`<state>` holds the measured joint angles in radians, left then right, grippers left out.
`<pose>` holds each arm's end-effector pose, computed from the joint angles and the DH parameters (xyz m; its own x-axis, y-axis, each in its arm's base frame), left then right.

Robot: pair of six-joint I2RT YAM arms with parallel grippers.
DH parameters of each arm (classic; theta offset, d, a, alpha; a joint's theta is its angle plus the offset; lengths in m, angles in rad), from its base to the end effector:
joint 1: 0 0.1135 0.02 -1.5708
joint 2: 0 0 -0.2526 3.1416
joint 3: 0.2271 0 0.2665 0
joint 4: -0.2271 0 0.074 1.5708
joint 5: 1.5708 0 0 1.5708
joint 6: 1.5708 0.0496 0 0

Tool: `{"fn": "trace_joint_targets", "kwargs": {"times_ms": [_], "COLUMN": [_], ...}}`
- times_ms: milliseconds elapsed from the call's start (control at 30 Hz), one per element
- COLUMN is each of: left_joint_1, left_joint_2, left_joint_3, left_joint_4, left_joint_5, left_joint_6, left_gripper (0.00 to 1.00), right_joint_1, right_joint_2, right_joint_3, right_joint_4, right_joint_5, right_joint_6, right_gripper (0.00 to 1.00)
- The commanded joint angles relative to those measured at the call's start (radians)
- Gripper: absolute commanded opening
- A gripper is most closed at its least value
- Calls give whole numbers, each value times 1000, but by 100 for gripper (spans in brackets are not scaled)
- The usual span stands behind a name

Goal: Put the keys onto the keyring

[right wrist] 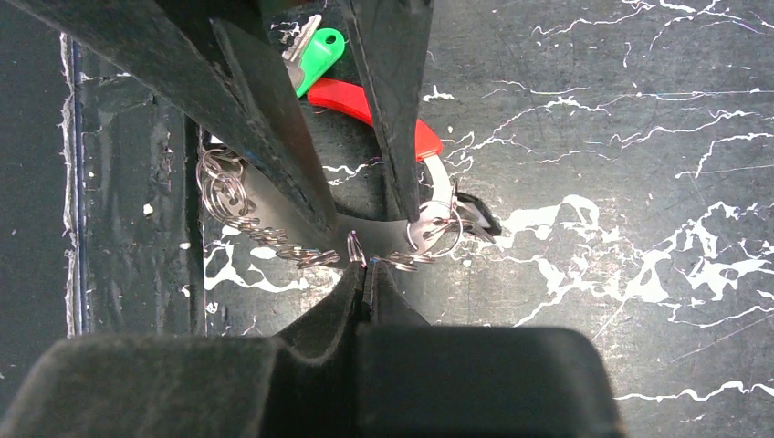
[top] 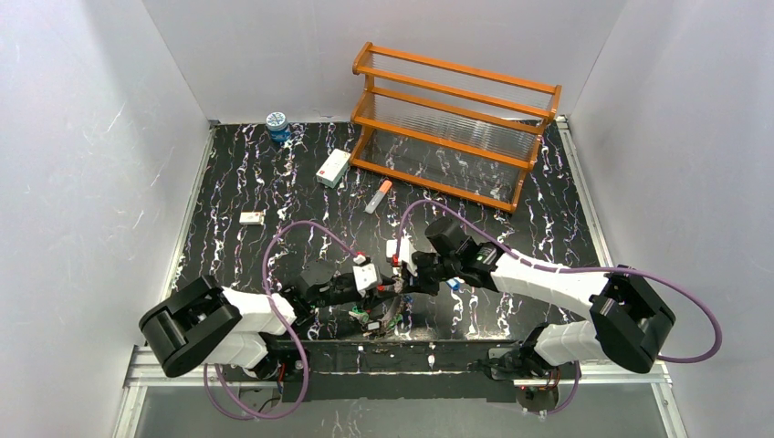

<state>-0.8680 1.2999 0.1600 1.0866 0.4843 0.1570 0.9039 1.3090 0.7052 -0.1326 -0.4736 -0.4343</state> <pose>0.1330 -0.1928 0.1397 0.1186 0.0741 -0.9902 0.9692 0.2082 0.1316 0.1616 0.2418 0.1801 0.0053 -0.5986 -0.8010 -0.9988 0.0365 -0.0339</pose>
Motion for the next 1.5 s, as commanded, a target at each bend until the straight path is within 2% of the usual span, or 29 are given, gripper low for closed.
{"fn": "trace_joint_targets", "kwargs": {"times_ms": [0, 433, 600, 733, 933, 1067, 1267, 1467], "left_joint_1": [-4, -6, -8, -8, -8, -8, -8, -8], "left_joint_2": [28, 84, 104, 96, 59, 25, -46, -78], "left_joint_3": [49, 80, 85, 69, 49, 35, -21, -83], "left_joint_4": [-6, -7, -6, -5, -4, 0, 108, 264], "left_joint_5": [35, 57, 66, 29, -43, -74, -107, -105], "left_joint_6": [-8, -21, -28, -33, -50, -65, -92, -129], "left_gripper": [29, 17, 0, 0, 0, 0, 0, 0], "right_joint_1": [6, 9, 8, 9, -5, -59, -188, -232], "right_joint_2": [-15, -30, -26, -45, -119, -170, -233, -252], "right_joint_3": [23, 23, 23, 3, -86, -152, -266, -312], "right_joint_4": [18, 40, 46, 85, 272, 396, 602, 706], "right_joint_5": [-18, -37, -38, -31, -9, -58, -232, -340], "right_joint_6": [4, 24, 28, 34, 118, 193, 322, 340], "right_gripper": [1, 1, 1, 2, 36, 53, 58, 55]}}
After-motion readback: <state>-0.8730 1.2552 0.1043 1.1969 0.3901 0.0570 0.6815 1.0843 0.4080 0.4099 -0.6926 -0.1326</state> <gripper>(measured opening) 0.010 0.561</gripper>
